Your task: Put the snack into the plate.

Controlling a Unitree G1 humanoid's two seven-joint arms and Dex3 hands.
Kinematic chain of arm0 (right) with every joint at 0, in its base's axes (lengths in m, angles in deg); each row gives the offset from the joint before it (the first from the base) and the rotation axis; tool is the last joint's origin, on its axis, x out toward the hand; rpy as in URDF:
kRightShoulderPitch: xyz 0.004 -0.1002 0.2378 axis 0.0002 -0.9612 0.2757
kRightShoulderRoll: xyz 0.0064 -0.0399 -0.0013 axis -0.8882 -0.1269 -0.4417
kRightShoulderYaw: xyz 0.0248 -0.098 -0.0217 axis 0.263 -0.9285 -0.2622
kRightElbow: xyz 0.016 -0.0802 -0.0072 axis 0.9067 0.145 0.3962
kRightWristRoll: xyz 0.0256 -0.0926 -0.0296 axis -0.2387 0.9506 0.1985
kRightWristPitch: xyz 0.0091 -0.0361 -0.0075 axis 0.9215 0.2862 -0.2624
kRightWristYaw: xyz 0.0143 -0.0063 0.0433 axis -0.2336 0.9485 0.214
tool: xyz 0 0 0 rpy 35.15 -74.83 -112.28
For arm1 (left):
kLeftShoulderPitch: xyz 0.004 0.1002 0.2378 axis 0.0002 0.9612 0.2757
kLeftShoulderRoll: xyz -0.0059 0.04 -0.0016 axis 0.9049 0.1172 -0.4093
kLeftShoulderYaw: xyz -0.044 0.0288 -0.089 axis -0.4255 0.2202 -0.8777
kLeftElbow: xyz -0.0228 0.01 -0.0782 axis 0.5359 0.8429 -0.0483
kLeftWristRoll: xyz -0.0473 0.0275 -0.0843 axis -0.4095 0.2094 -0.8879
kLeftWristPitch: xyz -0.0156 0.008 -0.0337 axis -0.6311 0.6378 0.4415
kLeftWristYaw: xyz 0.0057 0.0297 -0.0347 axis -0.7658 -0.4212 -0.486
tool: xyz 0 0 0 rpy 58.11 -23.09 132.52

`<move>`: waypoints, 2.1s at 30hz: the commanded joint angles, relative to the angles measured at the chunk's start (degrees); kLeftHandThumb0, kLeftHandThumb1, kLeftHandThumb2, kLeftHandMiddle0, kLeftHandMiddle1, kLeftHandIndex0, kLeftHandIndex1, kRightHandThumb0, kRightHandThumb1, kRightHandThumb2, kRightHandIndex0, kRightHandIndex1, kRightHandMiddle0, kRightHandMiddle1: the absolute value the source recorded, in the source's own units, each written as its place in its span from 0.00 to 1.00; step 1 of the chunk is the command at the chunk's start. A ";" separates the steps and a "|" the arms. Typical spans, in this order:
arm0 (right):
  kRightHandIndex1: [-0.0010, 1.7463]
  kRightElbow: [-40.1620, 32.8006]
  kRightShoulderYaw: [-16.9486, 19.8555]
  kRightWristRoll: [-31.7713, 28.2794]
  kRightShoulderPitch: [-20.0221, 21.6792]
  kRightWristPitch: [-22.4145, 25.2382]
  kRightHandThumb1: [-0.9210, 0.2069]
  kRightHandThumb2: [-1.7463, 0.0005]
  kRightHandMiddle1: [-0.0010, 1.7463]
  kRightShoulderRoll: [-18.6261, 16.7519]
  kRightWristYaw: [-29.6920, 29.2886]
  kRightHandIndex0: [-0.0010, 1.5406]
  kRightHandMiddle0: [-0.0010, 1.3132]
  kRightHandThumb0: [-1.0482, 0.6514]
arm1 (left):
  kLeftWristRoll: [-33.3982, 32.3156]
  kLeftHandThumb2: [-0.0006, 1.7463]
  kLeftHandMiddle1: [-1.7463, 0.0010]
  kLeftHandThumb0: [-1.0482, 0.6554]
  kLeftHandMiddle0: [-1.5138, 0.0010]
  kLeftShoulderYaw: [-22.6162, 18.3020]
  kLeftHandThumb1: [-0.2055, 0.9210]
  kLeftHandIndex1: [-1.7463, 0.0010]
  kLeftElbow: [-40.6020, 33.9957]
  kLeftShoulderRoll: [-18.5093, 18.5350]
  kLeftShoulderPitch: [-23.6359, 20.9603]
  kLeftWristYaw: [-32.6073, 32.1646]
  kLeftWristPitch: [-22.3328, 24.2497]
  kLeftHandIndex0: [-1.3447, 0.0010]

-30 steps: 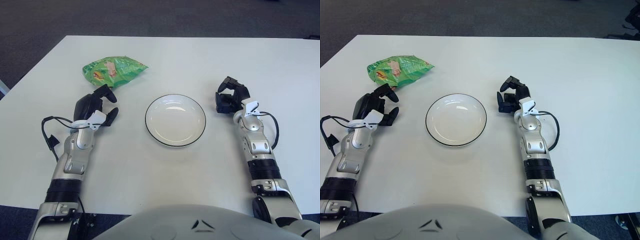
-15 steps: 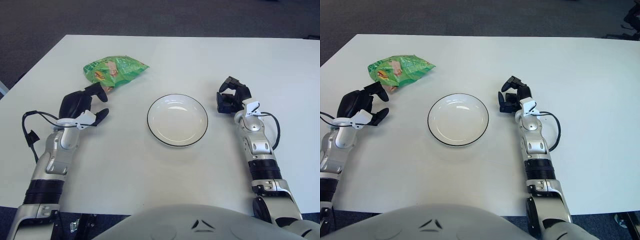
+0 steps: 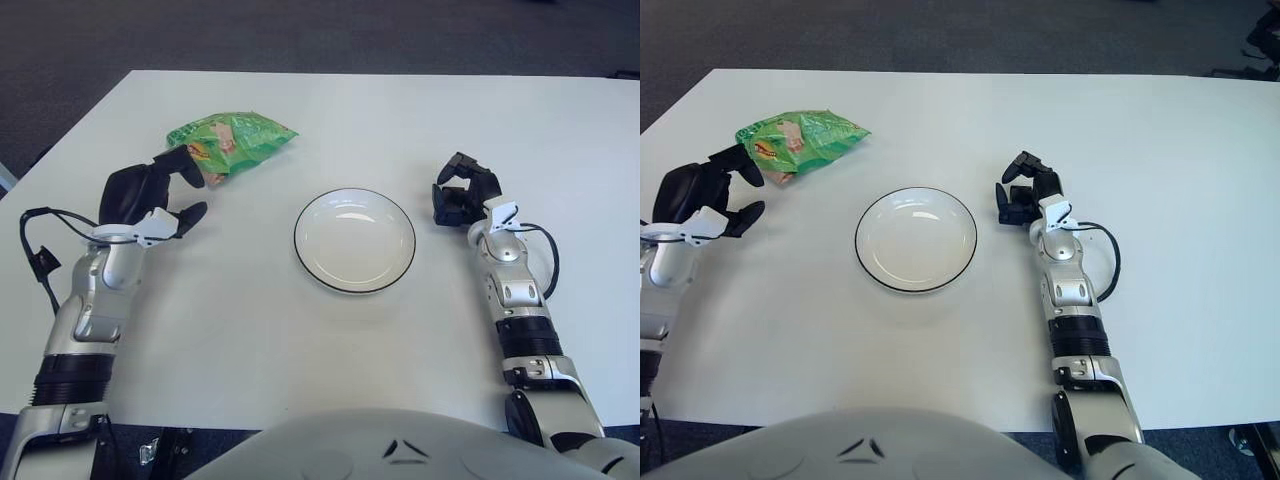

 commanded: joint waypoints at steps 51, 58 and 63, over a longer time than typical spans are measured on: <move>1.00 5.89 -1.37 2.14 -3.27 -0.49 0.57 0.22 1.00 0.28 2.58 0.87 0.49 0.32 | 25.94 0.83 0.00 0.31 0.11 21.94 0.37 0.00 37.65 14.98 -41.45 -13.27 -6.02 0.48; 1.00 6.23 -1.53 2.42 -3.19 -0.92 0.57 0.22 1.00 0.25 2.32 0.87 0.49 0.32 | 27.88 0.82 0.00 0.31 0.13 25.39 0.38 0.00 41.92 13.75 -45.15 -15.40 -4.50 0.48; 1.00 6.57 -1.67 2.68 -3.01 -1.10 0.57 0.22 1.00 0.23 2.28 0.88 0.49 0.32 | 28.03 0.82 0.00 0.31 0.15 27.58 0.37 0.00 47.73 12.22 -48.76 -15.76 -4.18 0.48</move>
